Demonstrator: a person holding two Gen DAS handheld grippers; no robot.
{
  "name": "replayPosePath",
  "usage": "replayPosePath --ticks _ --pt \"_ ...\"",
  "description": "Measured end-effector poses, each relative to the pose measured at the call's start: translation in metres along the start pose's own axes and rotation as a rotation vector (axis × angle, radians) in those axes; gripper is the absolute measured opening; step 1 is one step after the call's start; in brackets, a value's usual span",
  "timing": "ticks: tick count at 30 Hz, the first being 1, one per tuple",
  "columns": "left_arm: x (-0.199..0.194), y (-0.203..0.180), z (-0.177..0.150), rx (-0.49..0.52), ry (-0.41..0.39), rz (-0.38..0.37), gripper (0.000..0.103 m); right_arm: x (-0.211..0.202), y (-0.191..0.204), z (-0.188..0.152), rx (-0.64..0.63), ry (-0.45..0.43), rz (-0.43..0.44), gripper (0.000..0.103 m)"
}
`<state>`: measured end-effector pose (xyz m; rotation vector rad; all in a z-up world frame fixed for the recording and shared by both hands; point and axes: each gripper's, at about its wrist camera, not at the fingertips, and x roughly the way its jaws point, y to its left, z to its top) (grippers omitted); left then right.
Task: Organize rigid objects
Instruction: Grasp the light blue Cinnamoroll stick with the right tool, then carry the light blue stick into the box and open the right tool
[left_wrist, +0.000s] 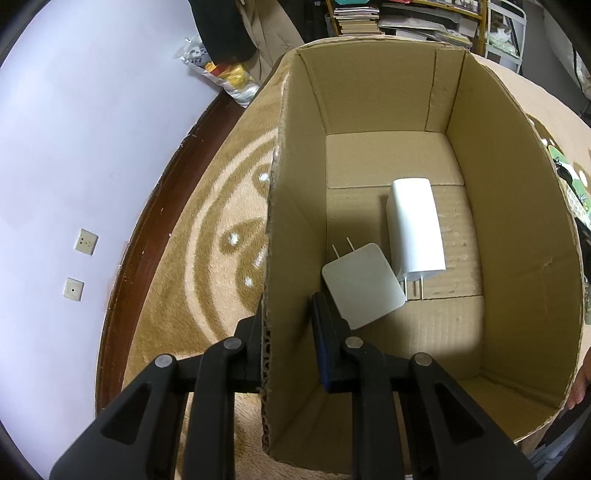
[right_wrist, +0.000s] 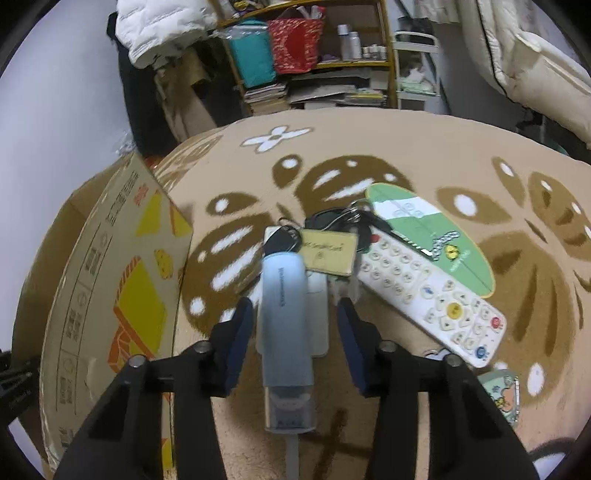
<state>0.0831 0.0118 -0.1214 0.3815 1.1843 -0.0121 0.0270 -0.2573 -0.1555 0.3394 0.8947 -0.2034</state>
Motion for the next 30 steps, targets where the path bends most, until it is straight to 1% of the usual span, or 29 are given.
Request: replayPosePath --ticks 1,3,4,5,7,9,13,20,23,26,30 --pt "0.0 0.001 0.0 0.0 0.0 -0.001 0.019 0.003 0.001 0.0 -0.006 0.012 -0.002 0.037" --pt "0.0 0.001 0.0 0.0 0.0 0.0 0.019 0.009 0.001 -0.002 -0.008 0.038 -0.008 0.036" --pt "0.0 0.001 0.0 0.0 0.0 -0.001 0.02 0.011 0.001 -0.003 -0.006 0.047 -0.001 0.029" --pt "0.0 0.002 0.0 0.0 -0.001 -0.002 0.02 0.012 0.002 -0.005 -0.009 0.05 0.009 0.029" --pt "0.0 0.001 0.0 0.0 -0.001 -0.001 0.02 0.007 0.007 -0.007 -0.042 0.02 -0.009 0.028" --pt "0.001 0.002 -0.001 0.001 0.001 0.0 0.02 0.001 0.013 -0.007 -0.066 0.004 0.009 0.028" --pt "0.001 0.0 0.0 0.001 0.001 0.001 0.02 -0.013 0.028 -0.008 -0.117 -0.032 0.016 0.028" --pt "0.002 0.0 -0.001 0.001 0.0 -0.001 0.02 -0.042 0.062 -0.002 -0.183 -0.086 0.06 0.028" --pt "0.002 0.0 -0.001 -0.001 0.001 -0.004 0.02 -0.057 0.076 0.001 -0.198 -0.13 0.074 0.028" --pt "0.003 0.001 -0.002 -0.002 0.002 -0.007 0.02 -0.072 0.088 0.007 -0.217 -0.164 0.11 0.028" --pt "0.004 0.002 -0.001 -0.002 0.004 -0.006 0.02 -0.085 0.104 0.012 -0.235 -0.183 0.149 0.028"
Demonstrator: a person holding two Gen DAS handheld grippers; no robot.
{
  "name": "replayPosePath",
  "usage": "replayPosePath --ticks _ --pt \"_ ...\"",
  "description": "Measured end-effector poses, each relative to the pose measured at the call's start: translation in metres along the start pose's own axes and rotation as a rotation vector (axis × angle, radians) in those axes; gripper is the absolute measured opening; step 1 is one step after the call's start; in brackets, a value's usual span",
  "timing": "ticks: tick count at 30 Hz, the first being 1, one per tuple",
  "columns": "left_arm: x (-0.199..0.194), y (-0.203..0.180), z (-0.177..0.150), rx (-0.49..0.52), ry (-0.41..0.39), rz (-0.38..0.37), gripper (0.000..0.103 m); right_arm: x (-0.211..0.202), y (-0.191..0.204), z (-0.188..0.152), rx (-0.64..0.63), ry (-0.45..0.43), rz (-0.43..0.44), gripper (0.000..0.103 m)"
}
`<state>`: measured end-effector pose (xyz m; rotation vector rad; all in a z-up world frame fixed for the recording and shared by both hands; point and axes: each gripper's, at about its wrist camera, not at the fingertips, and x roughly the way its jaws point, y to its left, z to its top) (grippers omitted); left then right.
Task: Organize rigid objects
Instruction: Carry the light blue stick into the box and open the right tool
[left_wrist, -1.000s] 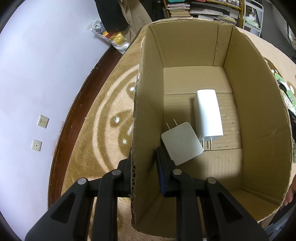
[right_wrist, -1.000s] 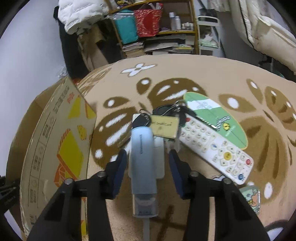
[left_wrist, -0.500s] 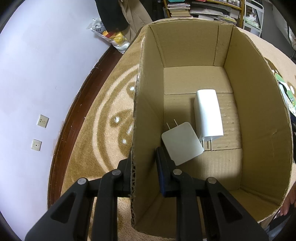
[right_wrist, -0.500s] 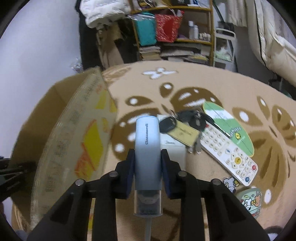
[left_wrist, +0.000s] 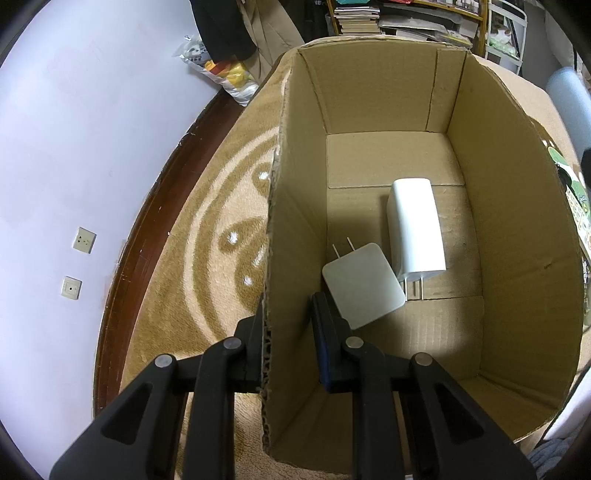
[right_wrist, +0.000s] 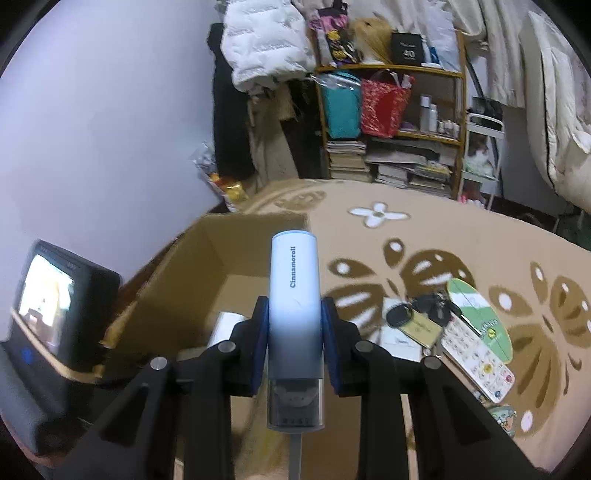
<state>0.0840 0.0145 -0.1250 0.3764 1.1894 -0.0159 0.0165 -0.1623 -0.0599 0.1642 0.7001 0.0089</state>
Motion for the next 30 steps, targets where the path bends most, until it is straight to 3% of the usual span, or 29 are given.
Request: replayPosePath --ticks 8,23,30 --pt "0.0 0.001 0.001 -0.001 0.002 -0.001 0.02 0.002 0.01 0.001 0.045 0.016 0.073 0.028" --pt "0.003 0.007 0.001 -0.009 0.011 -0.009 0.02 -0.007 0.024 0.004 0.0 0.005 0.071 0.028" --pt "0.003 0.007 0.002 -0.005 0.01 -0.006 0.02 -0.02 0.02 0.021 0.045 -0.03 0.098 0.028"
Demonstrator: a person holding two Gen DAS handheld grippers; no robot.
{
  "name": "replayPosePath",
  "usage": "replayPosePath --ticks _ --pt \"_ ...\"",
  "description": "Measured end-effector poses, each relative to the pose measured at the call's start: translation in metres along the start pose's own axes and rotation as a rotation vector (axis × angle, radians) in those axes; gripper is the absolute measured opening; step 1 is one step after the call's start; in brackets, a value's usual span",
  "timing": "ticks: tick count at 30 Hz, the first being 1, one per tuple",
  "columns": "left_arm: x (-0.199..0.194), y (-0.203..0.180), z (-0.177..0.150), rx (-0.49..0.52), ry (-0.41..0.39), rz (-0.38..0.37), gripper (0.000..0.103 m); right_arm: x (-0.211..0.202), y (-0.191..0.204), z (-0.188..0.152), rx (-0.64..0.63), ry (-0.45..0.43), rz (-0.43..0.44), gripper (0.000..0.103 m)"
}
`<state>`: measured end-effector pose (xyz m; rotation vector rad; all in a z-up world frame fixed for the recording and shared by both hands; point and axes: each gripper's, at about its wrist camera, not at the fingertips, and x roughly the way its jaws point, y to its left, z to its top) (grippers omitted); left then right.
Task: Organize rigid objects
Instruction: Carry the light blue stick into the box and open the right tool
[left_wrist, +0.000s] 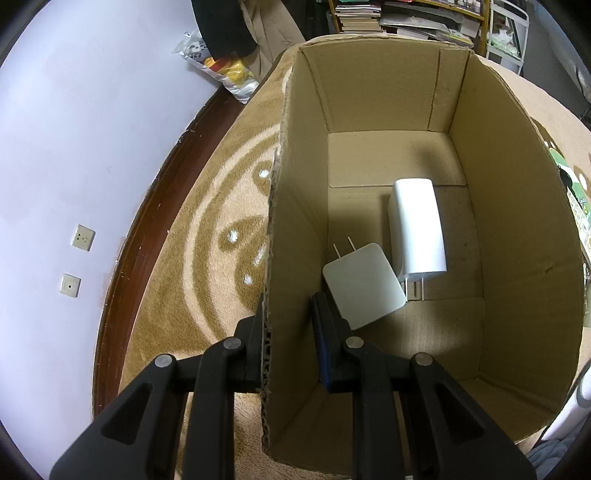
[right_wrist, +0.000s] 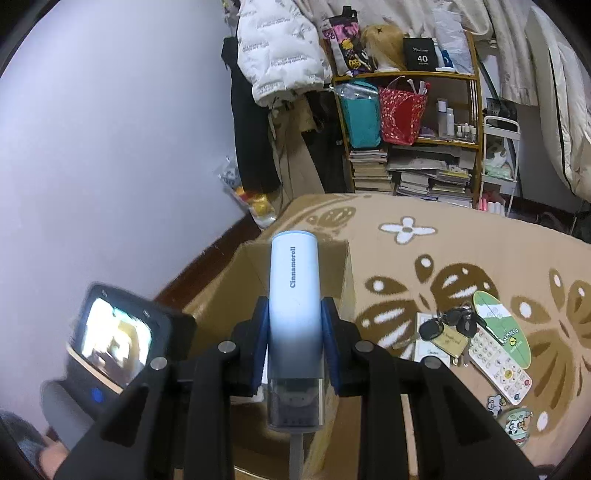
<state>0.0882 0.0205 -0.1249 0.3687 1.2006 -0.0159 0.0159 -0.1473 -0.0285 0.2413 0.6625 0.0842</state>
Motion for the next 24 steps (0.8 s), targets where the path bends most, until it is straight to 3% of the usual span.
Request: replayPosePath --ticks 4,10,14,24 --pt "0.0 0.0 0.0 -0.001 0.0 -0.001 0.02 0.004 0.004 0.005 -0.004 0.018 0.017 0.028" --pt "0.001 0.0 0.0 -0.004 0.002 -0.007 0.02 0.029 0.003 -0.012 0.028 0.119 0.054 0.028" --pt "0.002 0.0 0.002 -0.004 0.005 -0.006 0.02 0.044 0.0 -0.022 0.007 0.156 0.022 0.026" --pt "0.002 -0.002 0.001 0.003 0.012 -0.005 0.02 0.021 -0.011 -0.001 -0.032 0.07 -0.021 0.027"
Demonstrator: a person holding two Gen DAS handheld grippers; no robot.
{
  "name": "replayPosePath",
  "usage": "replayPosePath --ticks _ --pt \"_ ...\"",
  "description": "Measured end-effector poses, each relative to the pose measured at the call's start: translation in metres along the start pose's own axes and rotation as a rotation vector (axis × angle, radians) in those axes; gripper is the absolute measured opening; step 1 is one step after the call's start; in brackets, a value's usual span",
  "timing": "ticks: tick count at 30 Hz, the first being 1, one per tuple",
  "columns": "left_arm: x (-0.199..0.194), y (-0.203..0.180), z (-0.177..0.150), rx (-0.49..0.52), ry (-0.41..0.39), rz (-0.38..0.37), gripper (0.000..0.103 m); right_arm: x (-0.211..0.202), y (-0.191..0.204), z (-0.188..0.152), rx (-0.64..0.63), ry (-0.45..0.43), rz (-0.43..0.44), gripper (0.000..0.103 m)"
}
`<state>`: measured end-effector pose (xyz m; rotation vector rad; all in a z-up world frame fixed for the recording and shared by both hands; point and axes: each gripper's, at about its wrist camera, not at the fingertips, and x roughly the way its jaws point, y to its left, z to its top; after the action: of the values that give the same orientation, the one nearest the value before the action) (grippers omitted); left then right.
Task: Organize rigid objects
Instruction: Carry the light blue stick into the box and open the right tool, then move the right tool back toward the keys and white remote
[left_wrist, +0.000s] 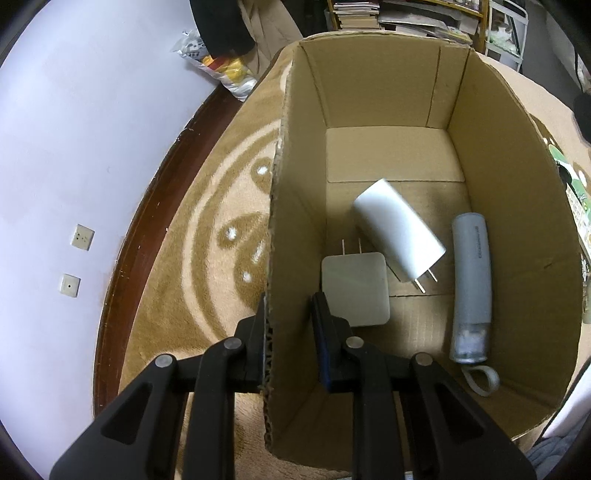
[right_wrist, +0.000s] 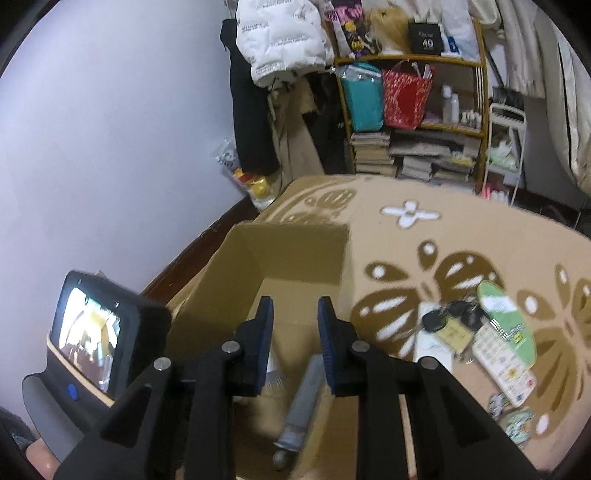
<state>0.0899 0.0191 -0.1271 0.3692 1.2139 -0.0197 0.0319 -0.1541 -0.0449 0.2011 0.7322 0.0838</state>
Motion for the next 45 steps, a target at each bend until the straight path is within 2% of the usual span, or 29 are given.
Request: replayPosePath --ticks 2,3,4,6,10,13,19,24,27,31,34,35,37,39,41,43,45 --pt "0.001 0.0 0.002 -0.007 0.006 -0.003 0.02 -0.001 -0.009 0.007 -0.016 -0.006 -0.029 0.043" --pt "0.001 -0.001 0.004 -0.005 0.002 0.0 0.02 -0.001 -0.014 0.011 -0.02 -0.014 -0.045 0.056" --pt "0.001 -0.001 0.004 -0.004 -0.001 0.002 0.02 -0.001 -0.018 0.013 -0.022 -0.021 -0.057 0.062" --pt "0.002 -0.002 0.003 0.002 0.0 0.009 0.02 -0.002 -0.027 0.018 -0.036 -0.039 -0.088 0.063" --pt "0.002 -0.002 0.002 0.007 -0.002 0.007 0.02 0.002 -0.047 0.023 -0.016 -0.055 -0.111 0.081" --pt "0.001 -0.001 -0.001 0.008 -0.007 0.002 0.02 0.008 -0.062 0.023 0.016 -0.04 -0.108 0.085" --pt "-0.001 -0.006 -0.001 0.021 -0.009 0.019 0.02 0.027 -0.089 0.011 0.066 0.013 -0.125 0.085" --pt "-0.001 -0.006 0.001 0.015 -0.006 0.013 0.02 0.047 -0.107 -0.003 0.072 0.026 -0.171 0.085" --pt "-0.002 -0.007 0.002 0.022 -0.012 0.021 0.02 0.057 -0.114 -0.012 0.09 0.006 -0.17 0.085" --pt "-0.002 -0.01 0.003 0.019 -0.007 0.029 0.02 0.064 -0.113 -0.022 0.057 -0.006 -0.151 0.085" --pt "-0.002 -0.012 0.004 0.019 -0.007 0.032 0.02 0.071 -0.117 -0.026 0.042 0.024 -0.198 0.084" --pt "-0.002 -0.012 0.004 0.019 -0.007 0.031 0.02 0.073 -0.12 -0.027 0.051 0.031 -0.202 0.082" --pt "-0.002 -0.013 0.004 0.018 -0.006 0.03 0.02 0.075 -0.128 -0.029 0.08 0.044 -0.198 0.071" --pt "-0.002 -0.014 0.005 0.02 -0.005 0.033 0.02 0.077 -0.135 -0.028 0.107 0.049 -0.193 0.07" --pt "-0.003 -0.014 0.005 0.022 -0.006 0.034 0.02 0.078 -0.138 -0.027 0.111 0.041 -0.199 0.063" --pt "-0.003 -0.013 0.004 0.023 -0.007 0.032 0.02 0.08 -0.139 -0.025 0.105 0.045 -0.192 0.048" --pt "-0.003 -0.012 0.004 0.024 -0.007 0.031 0.02 0.084 -0.138 -0.024 0.101 0.057 -0.172 0.045"
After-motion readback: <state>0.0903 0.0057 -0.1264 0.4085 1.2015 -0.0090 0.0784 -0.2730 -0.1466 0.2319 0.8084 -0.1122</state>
